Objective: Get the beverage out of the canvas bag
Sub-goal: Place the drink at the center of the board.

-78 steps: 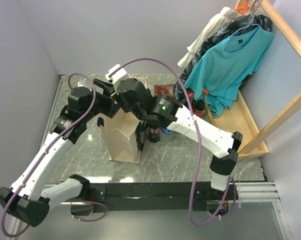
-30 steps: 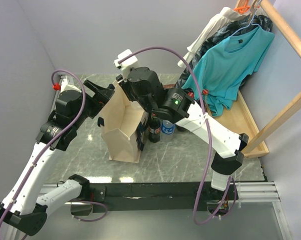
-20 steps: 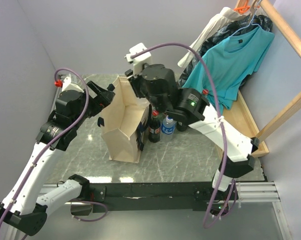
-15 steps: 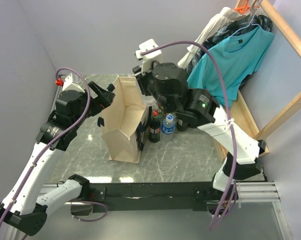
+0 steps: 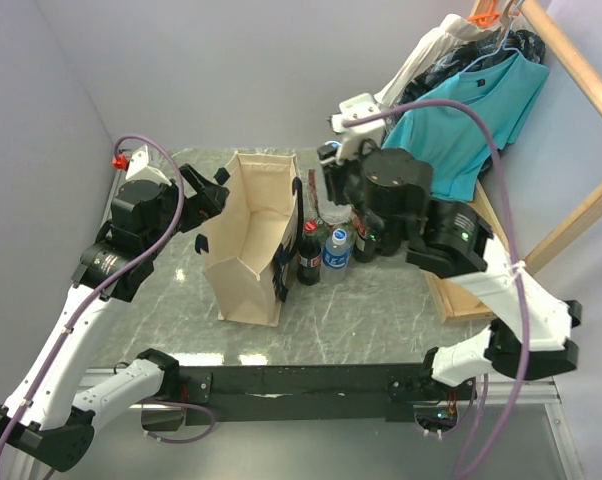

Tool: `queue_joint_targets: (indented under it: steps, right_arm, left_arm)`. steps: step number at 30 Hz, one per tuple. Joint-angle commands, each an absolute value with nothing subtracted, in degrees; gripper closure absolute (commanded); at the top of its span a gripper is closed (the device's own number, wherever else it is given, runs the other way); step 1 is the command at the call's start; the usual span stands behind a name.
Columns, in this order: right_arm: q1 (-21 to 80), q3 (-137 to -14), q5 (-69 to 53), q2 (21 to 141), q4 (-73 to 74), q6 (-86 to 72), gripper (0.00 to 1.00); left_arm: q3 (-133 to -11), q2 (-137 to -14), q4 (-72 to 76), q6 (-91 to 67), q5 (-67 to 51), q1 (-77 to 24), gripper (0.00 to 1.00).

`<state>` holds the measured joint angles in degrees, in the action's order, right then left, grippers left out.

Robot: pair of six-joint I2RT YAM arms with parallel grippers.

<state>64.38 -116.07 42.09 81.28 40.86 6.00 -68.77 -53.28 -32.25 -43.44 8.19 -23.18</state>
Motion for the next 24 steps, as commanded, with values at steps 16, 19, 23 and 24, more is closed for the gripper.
queue_joint_targets:
  steps: [16,19,23,24]
  right_arm:
    - [64.7,-92.4,54.5,58.2,30.7,-3.1,1.0]
    - [64.7,-87.7,55.7,56.1,30.0,-5.4,1.0]
    - [64.7,-81.4,57.6,53.0,28.3,-8.4,1.0]
    - [64.7,-78.8,58.3,52.5,28.0,-8.9,1.0]
  left_arm:
    - [-68.9,-51.0,-31.6,-41.4,9.1,-23.2,0.04]
    - [-68.7,-50.5,-32.3,-40.8,10.2,-23.2,0.04]
    - [-67.9,-49.4,-31.4,-39.9,10.4,-23.2,0.04]
    - [-67.5,-48.9,-31.3,-40.0,10.5,-23.2,0.04]
